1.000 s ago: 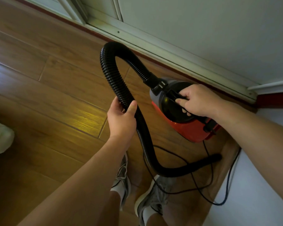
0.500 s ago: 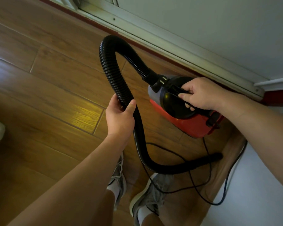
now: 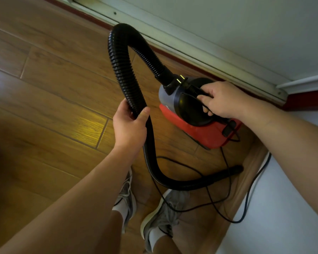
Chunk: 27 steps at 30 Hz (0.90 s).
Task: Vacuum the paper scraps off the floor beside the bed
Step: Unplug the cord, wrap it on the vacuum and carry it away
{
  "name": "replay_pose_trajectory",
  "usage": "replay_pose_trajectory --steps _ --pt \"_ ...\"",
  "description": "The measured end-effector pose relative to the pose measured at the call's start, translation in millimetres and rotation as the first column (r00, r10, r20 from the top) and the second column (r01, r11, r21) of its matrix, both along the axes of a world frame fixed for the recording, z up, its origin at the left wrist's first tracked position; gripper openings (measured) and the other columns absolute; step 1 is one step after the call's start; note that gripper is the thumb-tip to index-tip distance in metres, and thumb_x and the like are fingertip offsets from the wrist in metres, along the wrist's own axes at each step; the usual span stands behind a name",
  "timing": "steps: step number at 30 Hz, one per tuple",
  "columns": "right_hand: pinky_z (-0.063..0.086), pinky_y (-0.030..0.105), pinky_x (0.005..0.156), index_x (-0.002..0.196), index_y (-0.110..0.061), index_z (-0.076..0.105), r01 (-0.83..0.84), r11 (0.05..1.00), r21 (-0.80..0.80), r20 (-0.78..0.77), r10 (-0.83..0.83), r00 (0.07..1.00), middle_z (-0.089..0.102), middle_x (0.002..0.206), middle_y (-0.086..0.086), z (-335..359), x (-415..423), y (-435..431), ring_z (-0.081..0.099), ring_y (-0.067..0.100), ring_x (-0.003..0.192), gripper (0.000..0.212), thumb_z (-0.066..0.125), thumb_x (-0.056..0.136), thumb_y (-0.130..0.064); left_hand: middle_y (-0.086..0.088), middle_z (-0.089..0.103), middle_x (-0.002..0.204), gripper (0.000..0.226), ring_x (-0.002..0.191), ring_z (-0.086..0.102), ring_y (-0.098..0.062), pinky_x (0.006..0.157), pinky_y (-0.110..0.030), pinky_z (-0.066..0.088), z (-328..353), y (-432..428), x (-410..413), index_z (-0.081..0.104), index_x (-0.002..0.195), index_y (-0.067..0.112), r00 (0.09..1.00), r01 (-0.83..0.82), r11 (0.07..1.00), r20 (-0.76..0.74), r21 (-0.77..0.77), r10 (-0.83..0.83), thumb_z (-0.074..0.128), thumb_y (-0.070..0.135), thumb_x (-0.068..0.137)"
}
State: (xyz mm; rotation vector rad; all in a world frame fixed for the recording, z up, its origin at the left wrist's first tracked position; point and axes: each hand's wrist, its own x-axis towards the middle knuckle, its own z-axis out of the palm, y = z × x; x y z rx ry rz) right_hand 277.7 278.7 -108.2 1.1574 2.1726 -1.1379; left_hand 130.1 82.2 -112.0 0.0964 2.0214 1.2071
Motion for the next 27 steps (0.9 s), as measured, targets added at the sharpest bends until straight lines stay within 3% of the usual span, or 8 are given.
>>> replay_pose_trajectory --steps 4,9,11,14,17,20,22,27 --pt "0.053 0.030 0.068 0.080 -0.023 0.062 0.060 0.998 -0.001 -0.014 -0.060 0.998 0.072 0.073 -0.002 -1.2 5.0 -0.7 0.070 0.013 0.063 0.024 0.052 0.102 -0.028 0.008 0.069 0.097 0.020 0.095 0.068 -0.008 0.076 -0.023 0.056 9.3 3.5 1.8 0.065 0.114 0.018 0.999 0.035 0.999 -0.005 0.001 -0.035 0.068 0.013 0.095" --pt "0.050 0.028 0.065 0.080 -0.022 0.061 -0.008 0.999 0.045 0.038 0.006 0.999 0.072 0.073 -0.002 1.0 0.8 2.1 0.069 0.014 0.066 0.024 0.053 0.101 -0.030 0.007 0.069 0.097 0.019 0.096 0.068 -0.010 0.080 -0.027 0.058 17.4 -3.0 2.5 0.064 0.112 0.020 0.998 0.066 0.998 -0.008 -0.003 -0.066 0.068 0.013 0.095" --pt "0.054 0.033 0.070 0.081 -0.023 0.060 -0.023 0.997 0.077 0.052 0.019 0.998 0.071 0.076 -0.001 -0.5 1.9 0.8 0.069 0.020 0.071 0.023 0.053 0.101 -0.032 0.008 0.070 0.096 0.018 0.094 0.068 -0.008 0.077 -0.025 0.056 19.3 -7.4 2.9 0.065 0.111 0.021 0.998 0.069 0.998 -0.007 -0.003 -0.069 0.068 0.014 0.095" --pt "0.057 0.042 0.077 0.090 -0.024 0.064 0.024 0.991 0.132 0.018 -0.027 0.999 0.070 0.084 0.002 -1.5 4.6 -7.6 0.068 0.026 0.076 0.017 0.052 0.100 -0.032 0.008 0.070 0.096 0.019 0.093 0.069 -0.008 0.076 -0.024 0.056 22.3 -12.4 1.2 0.065 0.112 0.018 0.997 0.077 0.997 -0.010 0.009 -0.077 0.069 0.013 0.094" --pt "0.054 0.035 0.080 0.100 -0.026 0.068 0.152 0.981 0.123 -0.043 -0.148 0.988 0.071 0.093 -0.001 0.4 7.3 -16.6 0.068 0.025 0.087 0.016 0.053 0.100 -0.033 0.008 0.070 0.097 0.022 0.094 0.069 -0.008 0.078 -0.024 0.056 27.4 -16.2 -0.8 0.066 0.114 0.015 0.996 0.089 0.996 -0.014 0.016 -0.089 0.071 0.013 0.093" --pt "0.051 0.032 0.076 0.097 -0.029 0.069 0.244 0.965 0.097 -0.034 -0.241 0.970 0.072 0.095 0.001 3.6 6.3 -17.8 0.068 0.024 0.090 0.015 0.057 0.099 -0.036 0.006 0.072 0.101 0.024 0.098 0.070 -0.011 0.084 -0.031 0.059 32.6 -20.1 -1.3 0.066 0.116 0.017 0.996 0.095 0.995 -0.006 0.010 -0.095 0.071 0.014 0.093" --pt "0.047 0.029 0.073 0.097 -0.027 0.071 0.252 0.961 0.111 -0.012 -0.252 0.968 0.071 0.091 0.001 6.6 5.4 -17.6 0.067 0.024 0.088 0.016 0.058 0.098 -0.037 0.005 0.072 0.103 0.025 0.100 0.070 -0.013 0.087 -0.034 0.060 36.1 -22.0 -1.3 0.066 0.116 0.017 0.995 0.099 0.995 -0.002 0.008 -0.099 0.071 0.014 0.093" --pt "0.053 0.034 0.085 0.116 -0.020 0.070 0.233 0.961 0.150 0.037 -0.241 0.970 0.071 0.107 0.005 12.5 3.6 -19.2 0.067 0.028 0.099 0.029 0.058 0.098 -0.038 0.006 0.072 0.103 0.025 0.100 0.069 -0.011 0.087 -0.033 0.059 46.0 -25.2 -0.3 0.065 0.117 0.019 0.994 0.110 0.994 -0.002 -0.002 -0.110 0.071 0.016 0.093"
